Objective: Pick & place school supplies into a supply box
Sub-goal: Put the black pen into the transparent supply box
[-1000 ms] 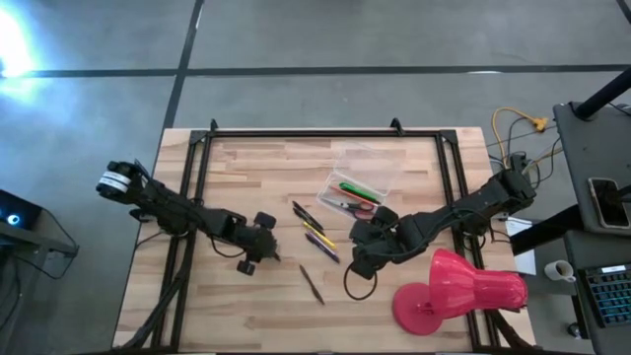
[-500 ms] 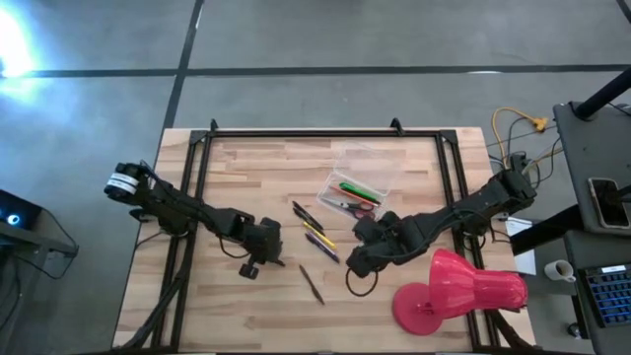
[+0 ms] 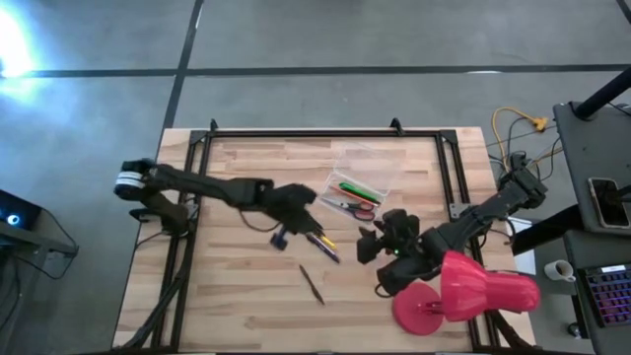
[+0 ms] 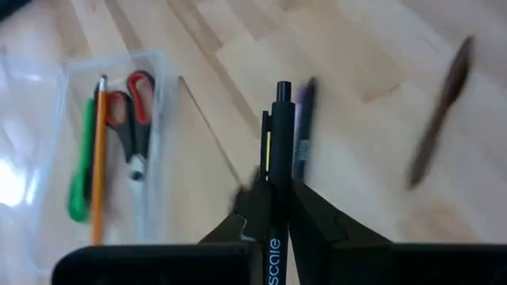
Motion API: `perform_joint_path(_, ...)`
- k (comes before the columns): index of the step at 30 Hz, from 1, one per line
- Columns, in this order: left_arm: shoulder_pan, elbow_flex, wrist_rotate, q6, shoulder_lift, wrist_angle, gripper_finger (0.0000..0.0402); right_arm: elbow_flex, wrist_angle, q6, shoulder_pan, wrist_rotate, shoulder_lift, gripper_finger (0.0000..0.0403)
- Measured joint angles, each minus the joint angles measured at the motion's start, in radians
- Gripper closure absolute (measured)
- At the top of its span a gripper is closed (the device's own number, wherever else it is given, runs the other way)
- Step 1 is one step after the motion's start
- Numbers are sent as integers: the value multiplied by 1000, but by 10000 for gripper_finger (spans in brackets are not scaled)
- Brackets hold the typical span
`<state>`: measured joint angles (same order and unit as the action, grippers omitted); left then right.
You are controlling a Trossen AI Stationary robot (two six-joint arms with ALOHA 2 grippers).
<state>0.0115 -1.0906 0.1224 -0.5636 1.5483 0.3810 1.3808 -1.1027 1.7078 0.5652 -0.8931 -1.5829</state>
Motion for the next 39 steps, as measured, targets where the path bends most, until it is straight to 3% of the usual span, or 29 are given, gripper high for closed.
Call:
perform_joint_path(7, -117, -302, 84, -228, 243, 69, 389, 0, 10, 94, 6, -84, 1, 184)
perform_joint_path(13, -174, -574, 108, -301, 453, 196, 387, 0, -2, 69, 11, -169, 16, 184)
perform_joint_path(23, -232, -951, 113, -169, 761, 303, 370, 0, -24, -144, 8, -203, 105, 184)
perform_joint_path(27, -232, -992, 111, -136, 797, 303, 337, 0, -24, -242, 8, -203, 144, 184)
perform_joint_path(32, -233, -972, 113, -95, 783, 330, 301, 0, -23, -250, -2, -210, 174, 184)
perform_joint_path(39, -230, -969, 110, -26, 723, 508, 289, -2, -23, -294, -25, -202, 169, 184)
